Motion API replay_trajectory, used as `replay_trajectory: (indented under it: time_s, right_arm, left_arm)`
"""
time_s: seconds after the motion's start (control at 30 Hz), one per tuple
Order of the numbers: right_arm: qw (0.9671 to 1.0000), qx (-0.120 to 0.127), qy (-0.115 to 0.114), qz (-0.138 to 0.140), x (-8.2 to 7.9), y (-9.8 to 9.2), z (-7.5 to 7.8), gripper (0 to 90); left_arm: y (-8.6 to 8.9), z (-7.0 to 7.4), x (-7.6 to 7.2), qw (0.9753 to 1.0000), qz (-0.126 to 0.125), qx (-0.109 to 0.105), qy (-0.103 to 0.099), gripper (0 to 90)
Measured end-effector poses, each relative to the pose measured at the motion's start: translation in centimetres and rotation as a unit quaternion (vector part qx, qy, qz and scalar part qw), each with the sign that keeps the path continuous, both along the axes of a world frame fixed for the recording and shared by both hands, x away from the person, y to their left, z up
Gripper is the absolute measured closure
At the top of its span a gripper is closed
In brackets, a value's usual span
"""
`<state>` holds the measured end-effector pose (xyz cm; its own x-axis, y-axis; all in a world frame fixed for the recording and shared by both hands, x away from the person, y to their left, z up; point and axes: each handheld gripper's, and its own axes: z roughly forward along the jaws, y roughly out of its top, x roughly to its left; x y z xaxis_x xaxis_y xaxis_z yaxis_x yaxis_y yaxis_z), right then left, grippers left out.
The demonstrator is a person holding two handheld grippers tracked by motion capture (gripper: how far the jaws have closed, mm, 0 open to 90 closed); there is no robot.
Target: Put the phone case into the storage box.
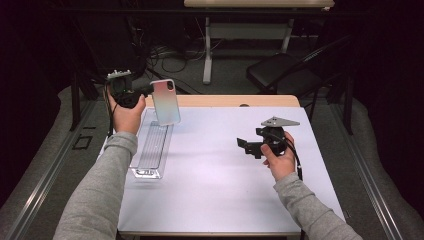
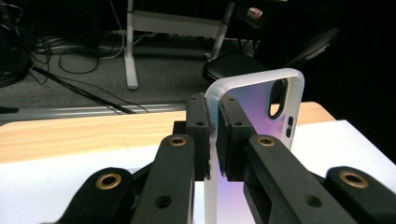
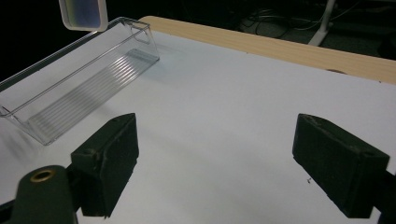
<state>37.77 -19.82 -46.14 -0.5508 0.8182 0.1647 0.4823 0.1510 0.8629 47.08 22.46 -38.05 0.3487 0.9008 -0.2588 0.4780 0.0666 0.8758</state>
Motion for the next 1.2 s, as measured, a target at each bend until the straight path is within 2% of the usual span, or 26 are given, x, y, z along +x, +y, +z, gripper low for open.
replay_trajectory:
  time_s: [0.17, 0.4, 0.63, 0.83, 1.03, 1.2]
  right_arm:
    - [1.0, 0.002, 0.002, -0.009, -0.1, -0.4, -0.2, 14.0]
    - [0.9999, 0.0, 0.004, -0.016, -0.3, -0.9, -0.4, 13.4]
    - [0.9999, -0.004, 0.007, -0.007, -0.8, -1.2, -0.8, 12.5]
    - [0.9999, -0.009, -0.001, -0.013, -1.0, -1.5, -0.9, 12.5]
    - [0.9993, -0.028, -0.005, -0.026, -1.3, -1.4, -1.3, 12.5]
    - [0.9992, -0.025, -0.009, -0.029, -1.4, -1.5, -1.6, 12.5]
  left_arm:
    - [0.8, -0.2, 0.4, 1.0, -0.005, 0.0, -0.005, 84.5]
    - [1.6, -0.1, 0.7, 1.0, 0.0, 0.004, -0.008, 84.5]
    - [2.2, 0.2, 1.1, 0.9999, 0.004, 0.006, -0.015, 84.5]
    - [2.6, 0.1, 1.4, 0.9998, 0.004, 0.005, -0.021, 84.5]
    - [2.8, -0.1, 1.8, 0.9997, 0.005, 0.008, -0.021, 84.4]
    - [3.1, -0.4, 2.1, 0.9996, 0.01, 0.011, -0.023, 84.5]
